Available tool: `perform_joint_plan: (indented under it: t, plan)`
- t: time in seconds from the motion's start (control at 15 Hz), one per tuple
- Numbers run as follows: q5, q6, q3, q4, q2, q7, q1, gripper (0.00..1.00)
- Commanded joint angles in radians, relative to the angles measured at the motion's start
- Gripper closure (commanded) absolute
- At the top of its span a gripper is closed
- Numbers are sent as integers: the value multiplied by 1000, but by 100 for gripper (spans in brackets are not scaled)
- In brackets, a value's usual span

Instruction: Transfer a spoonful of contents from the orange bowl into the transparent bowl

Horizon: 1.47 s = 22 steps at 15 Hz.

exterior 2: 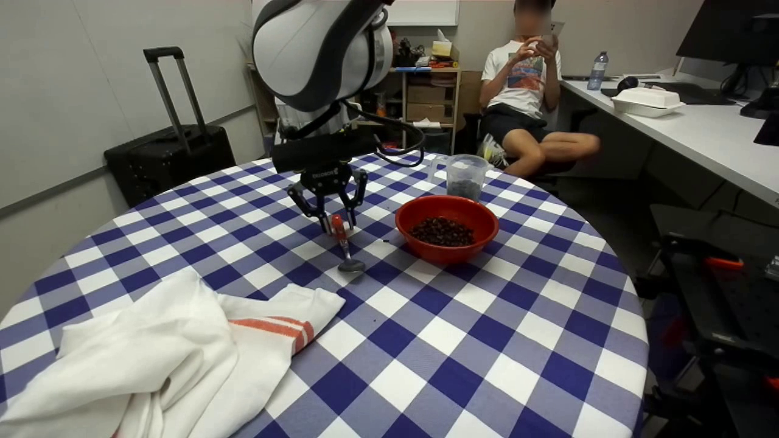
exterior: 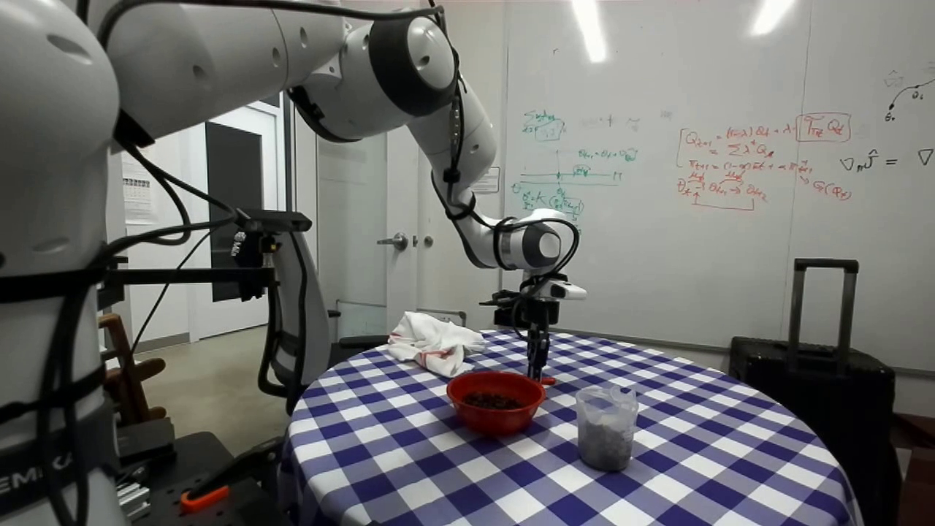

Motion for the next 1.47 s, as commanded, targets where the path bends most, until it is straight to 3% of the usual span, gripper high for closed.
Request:
perform_joint_plan:
  t: [0.0, 0.27, 0.6, 0.8, 1.07, 1.4]
  plan:
    - [-13, -44, 20, 33, -2, -52, -19, 27]
    - [-5, -93, 56, -64, -119, -242, -58, 1]
    - [-3, -256, 57, -251, -343, -520, -118, 0]
    - [-23, -328, 35, -397, -491, -589, -141, 0]
    - [70, -224, 47, -599, -673, -707, -215, 0]
    - [276, -82, 33, -863, -892, -953, -305, 0]
